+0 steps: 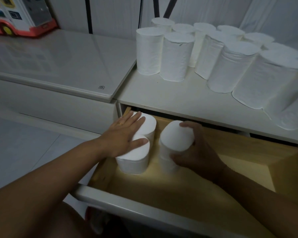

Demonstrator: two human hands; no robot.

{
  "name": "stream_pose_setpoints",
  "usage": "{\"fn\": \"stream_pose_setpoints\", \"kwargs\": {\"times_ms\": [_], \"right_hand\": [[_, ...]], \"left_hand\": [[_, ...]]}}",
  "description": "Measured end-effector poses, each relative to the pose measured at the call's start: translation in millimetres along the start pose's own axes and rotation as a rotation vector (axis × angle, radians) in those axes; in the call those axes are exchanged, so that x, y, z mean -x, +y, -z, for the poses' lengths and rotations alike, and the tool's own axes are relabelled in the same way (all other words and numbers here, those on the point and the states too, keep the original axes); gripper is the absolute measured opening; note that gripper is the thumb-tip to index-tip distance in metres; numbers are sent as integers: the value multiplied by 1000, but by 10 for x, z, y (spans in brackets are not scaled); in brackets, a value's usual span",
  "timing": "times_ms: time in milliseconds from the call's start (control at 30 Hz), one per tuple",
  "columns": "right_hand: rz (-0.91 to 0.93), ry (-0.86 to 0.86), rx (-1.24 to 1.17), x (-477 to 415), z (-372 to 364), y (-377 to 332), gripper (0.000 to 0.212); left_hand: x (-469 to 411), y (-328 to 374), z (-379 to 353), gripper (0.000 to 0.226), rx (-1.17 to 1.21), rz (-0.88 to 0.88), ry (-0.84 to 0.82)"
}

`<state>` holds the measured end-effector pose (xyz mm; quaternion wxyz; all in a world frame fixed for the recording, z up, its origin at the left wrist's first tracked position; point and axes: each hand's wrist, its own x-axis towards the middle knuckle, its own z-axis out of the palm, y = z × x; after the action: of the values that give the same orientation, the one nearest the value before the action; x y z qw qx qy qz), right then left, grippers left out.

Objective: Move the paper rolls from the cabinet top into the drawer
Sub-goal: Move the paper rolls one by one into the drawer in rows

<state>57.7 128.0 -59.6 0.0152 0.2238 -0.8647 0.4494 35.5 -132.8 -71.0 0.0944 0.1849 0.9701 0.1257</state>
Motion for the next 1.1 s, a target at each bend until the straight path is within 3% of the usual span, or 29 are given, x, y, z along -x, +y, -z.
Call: {"fn": "stream_pose_setpoints", "kwargs": {"times_ms": [500, 600, 733, 933, 1100], "right_hand": [[14, -88, 23, 18, -202, 370, 99], [-49, -214, -6, -17, -99, 376, 108], [-118, -508, -1, -206, 171, 417, 112], [40, -689, 84, -507, 258, 252, 88], [27, -650, 140, -428, 168, 195, 82]], "left_hand": [[-3, -19, -15, 84, 8, 2, -1], [-6, -19, -17, 84, 6, 0, 2], [-6, -24, -22, 83, 12, -3, 9], [-16, -27, -26, 84, 6, -2, 5], [-16, -30, -31, 84, 8, -11, 10]]}}
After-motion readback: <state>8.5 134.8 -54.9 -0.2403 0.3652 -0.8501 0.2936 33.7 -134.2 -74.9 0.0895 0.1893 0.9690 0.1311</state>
